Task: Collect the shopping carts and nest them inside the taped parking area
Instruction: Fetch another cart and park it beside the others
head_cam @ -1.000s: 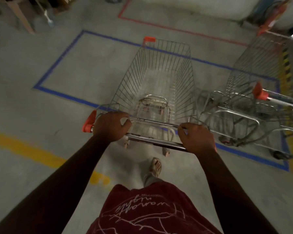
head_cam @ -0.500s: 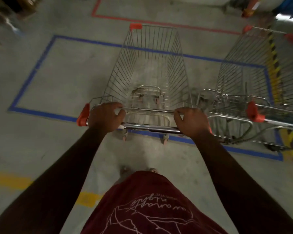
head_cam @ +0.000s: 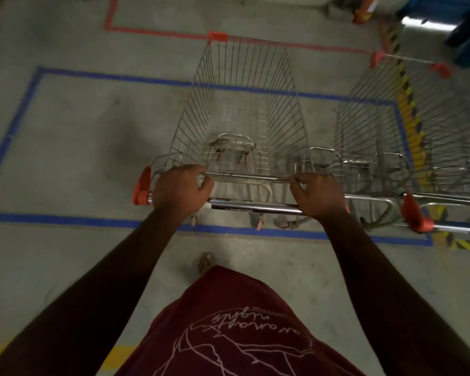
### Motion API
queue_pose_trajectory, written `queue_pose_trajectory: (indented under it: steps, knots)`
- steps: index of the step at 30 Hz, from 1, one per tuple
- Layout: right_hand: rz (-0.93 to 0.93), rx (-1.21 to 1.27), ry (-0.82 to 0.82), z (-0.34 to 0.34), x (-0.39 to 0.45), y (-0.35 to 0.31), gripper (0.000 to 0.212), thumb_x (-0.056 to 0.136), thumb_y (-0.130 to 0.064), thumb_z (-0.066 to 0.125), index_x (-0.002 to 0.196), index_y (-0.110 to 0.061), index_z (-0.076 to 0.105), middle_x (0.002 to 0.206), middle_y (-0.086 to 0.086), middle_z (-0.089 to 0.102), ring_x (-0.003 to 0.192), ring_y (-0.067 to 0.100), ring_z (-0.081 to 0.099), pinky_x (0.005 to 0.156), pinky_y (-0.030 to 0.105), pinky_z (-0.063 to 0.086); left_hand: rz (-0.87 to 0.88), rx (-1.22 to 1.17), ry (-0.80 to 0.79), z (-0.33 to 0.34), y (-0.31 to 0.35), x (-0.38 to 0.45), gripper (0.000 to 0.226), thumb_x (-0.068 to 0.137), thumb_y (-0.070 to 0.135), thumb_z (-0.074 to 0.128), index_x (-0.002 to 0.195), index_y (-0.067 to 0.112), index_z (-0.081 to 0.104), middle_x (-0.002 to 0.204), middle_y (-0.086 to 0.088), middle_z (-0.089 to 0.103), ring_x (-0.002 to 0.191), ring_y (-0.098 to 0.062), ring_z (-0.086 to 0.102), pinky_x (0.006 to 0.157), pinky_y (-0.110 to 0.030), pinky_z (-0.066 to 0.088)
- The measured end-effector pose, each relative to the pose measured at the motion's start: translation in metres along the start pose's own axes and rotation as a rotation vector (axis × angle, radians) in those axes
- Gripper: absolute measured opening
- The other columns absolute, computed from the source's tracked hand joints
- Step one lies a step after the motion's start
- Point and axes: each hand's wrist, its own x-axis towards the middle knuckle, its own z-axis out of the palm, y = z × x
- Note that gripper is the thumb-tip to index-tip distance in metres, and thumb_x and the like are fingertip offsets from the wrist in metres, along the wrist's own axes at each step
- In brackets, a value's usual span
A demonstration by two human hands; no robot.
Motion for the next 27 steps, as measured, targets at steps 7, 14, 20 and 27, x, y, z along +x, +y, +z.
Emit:
queue_pose_trajectory:
  steps: [7, 14, 20, 27]
  knots:
    - [-0.041, 0.026, 0.051, -0.005, 0.009, 0.013, 0.036, 0.094, -0.046, 0.056, 0.104, -0.023, 0.081, 0.092, 0.006, 0.081, 0.081, 0.035, 0.077, 0.071, 0.040, 0.061, 0.041, 0.009, -0.017, 0.005, 0.008, 0.014, 0.039, 0.091, 0.046, 0.057, 0.119, 0.024, 0.073, 0.110, -0.003, 0.076, 0.095, -0.026, 0.071, 0.081, -0.036, 0.051]
    - [-0.054, 0.049, 0.013, -0.009, 0.001, 0.044, 0.035, 0.096, -0.048, 0.053, 0.106, -0.027, 0.079, 0.097, 0.003, 0.081, 0.083, 0.032, 0.077, 0.072, 0.038, 0.060, 0.033, 0.041, -0.007, 0.021, 0.027, -0.004, 0.041, 0.086, 0.046, 0.055, 0.112, 0.022, 0.076, 0.105, -0.005, 0.076, 0.090, -0.030, 0.071, 0.075, -0.036, 0.053]
    - [-0.042, 0.065, -0.014, -0.019, 0.002, 0.066, 0.041, 0.097, -0.053, 0.048, 0.111, -0.030, 0.079, 0.104, 0.001, 0.081, 0.091, 0.030, 0.078, 0.079, 0.042, 0.062, 0.010, 0.010, 0.005, 0.029, 0.052, -0.008, 0.039, 0.086, 0.044, 0.057, 0.112, 0.023, 0.076, 0.106, -0.004, 0.077, 0.092, -0.029, 0.072, 0.077, -0.035, 0.054]
    - [-0.077, 0.082, 0.013, -0.020, -0.016, 0.075, 0.024, 0.099, -0.042, 0.060, 0.107, -0.030, 0.079, 0.097, 0.002, 0.081, 0.083, 0.031, 0.077, 0.075, 0.039, 0.060, 0.001, 0.018, -0.002, 0.027, 0.060, -0.017, 0.041, 0.088, 0.045, 0.054, 0.116, 0.025, 0.075, 0.111, -0.002, 0.076, 0.097, -0.027, 0.072, 0.080, -0.034, 0.053]
